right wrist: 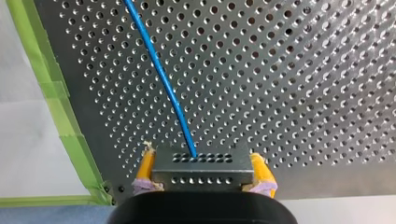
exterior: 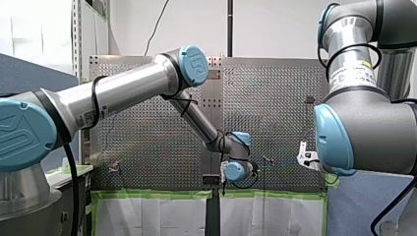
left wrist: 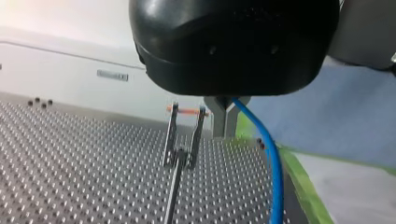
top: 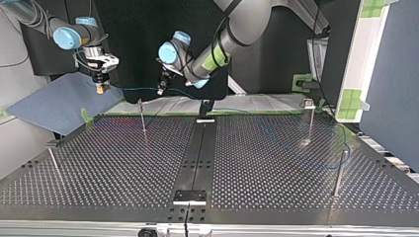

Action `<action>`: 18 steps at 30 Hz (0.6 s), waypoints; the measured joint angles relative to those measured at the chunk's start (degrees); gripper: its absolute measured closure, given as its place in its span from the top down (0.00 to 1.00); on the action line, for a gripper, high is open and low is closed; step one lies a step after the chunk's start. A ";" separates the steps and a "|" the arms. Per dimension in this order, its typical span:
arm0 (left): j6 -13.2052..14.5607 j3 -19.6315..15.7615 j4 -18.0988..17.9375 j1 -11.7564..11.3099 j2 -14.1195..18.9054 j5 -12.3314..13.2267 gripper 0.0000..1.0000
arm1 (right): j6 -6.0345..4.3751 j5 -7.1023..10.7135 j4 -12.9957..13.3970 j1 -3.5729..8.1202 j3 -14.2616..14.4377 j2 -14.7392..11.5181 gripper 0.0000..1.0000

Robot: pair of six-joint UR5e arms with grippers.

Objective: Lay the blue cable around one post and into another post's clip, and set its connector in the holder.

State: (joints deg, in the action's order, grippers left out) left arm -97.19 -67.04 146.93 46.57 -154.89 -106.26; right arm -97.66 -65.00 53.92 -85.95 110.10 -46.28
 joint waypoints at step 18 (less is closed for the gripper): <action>-2.37 5.07 2.94 0.34 -1.89 2.19 0.00 | -4.22 -1.26 2.43 0.93 -0.02 0.00 0.00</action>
State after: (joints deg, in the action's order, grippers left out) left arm -99.56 -61.97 149.87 46.91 -156.78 -104.07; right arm -101.88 -66.26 56.35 -85.03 110.07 -46.29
